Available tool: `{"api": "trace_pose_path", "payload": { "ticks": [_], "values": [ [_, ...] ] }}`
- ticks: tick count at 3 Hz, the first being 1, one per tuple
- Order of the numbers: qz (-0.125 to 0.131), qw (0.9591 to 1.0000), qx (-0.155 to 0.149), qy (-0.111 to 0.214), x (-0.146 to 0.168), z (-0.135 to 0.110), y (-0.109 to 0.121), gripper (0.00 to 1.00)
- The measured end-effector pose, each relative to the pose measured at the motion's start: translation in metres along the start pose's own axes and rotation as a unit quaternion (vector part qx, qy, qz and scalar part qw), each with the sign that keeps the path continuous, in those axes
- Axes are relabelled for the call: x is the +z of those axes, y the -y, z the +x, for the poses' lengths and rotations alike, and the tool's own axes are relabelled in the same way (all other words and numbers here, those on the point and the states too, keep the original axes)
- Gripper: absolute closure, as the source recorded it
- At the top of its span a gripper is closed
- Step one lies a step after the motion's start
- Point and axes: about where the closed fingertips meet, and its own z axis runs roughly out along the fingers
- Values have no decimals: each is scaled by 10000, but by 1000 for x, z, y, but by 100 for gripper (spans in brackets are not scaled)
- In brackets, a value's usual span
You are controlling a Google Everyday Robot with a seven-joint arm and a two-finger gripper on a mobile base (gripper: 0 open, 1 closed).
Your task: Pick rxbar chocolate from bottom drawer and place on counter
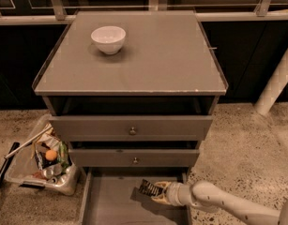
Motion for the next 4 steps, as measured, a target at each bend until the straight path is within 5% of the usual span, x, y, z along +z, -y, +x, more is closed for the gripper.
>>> {"api": "trace_pose_path", "payload": {
  "ticks": [2,3,4],
  "values": [
    [302,9989,-217,-269,-73,-26,36,100],
    [492,9962,-517,-506,-114,-58,42,100],
    [492,9962,-517,-506,-115,-58,42,100]
  ]
}}
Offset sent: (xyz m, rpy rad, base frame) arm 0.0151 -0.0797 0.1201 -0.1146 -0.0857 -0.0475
